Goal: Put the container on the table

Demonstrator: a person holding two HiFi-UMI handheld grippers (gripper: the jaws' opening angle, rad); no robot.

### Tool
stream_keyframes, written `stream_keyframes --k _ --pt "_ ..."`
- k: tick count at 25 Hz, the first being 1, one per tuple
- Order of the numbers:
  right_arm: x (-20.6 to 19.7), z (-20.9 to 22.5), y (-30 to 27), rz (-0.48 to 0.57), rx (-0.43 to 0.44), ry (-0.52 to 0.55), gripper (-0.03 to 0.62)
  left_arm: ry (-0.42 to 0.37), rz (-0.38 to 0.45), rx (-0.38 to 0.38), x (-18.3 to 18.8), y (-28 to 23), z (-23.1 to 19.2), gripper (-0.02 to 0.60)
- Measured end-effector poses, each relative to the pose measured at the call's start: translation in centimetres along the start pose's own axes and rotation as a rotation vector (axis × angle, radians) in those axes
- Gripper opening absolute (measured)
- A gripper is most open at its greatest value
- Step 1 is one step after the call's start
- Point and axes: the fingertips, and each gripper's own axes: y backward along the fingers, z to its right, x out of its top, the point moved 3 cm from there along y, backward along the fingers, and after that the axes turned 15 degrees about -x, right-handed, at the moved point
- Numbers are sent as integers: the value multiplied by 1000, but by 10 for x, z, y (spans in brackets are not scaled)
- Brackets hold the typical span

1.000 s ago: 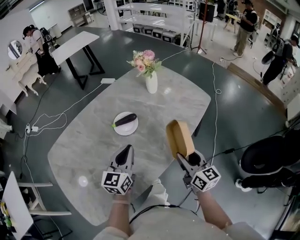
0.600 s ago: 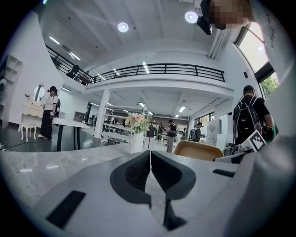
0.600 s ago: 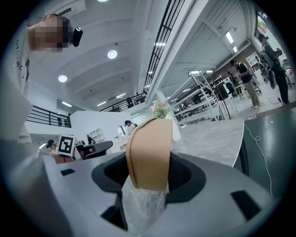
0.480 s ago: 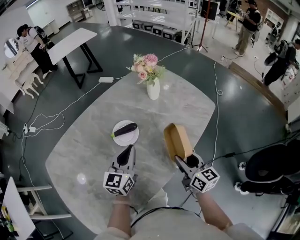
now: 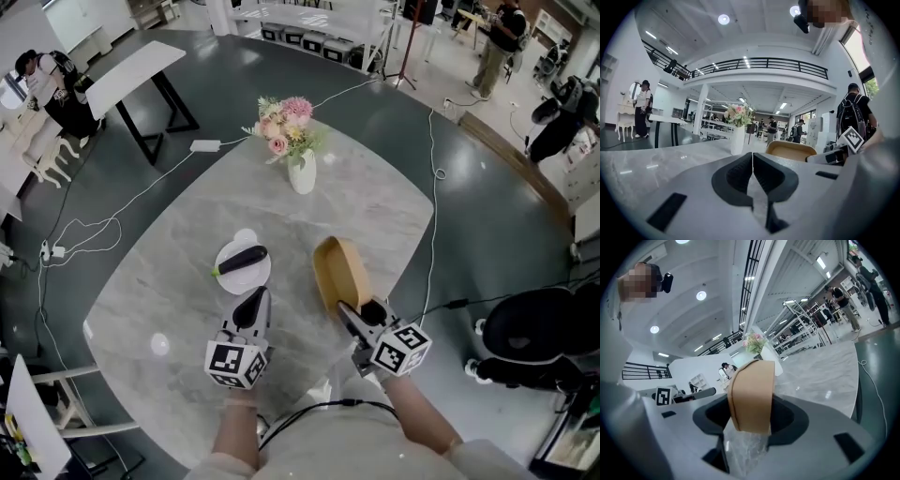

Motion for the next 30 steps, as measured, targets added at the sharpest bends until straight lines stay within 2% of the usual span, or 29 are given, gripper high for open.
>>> stream_keyframes --k 5,9,14,24,30 --pt "2 10 -21 -83 22 -26 230 5 0 45 6 -6 -6 9" --pt "10 11 -36 -111 56 -47 230 19 30 88 14 -10 -13 9" --pt "11 9 -54 -143 70 -80 230 31 24 106 12 -13 -13 9" --pt "11 13 -97 -176 67 -256 230 54 10 150 1 -9 -22 9" --pt "16 15 -117 -174 73 -422 227 76 -3 160 -7 -4 -23 9"
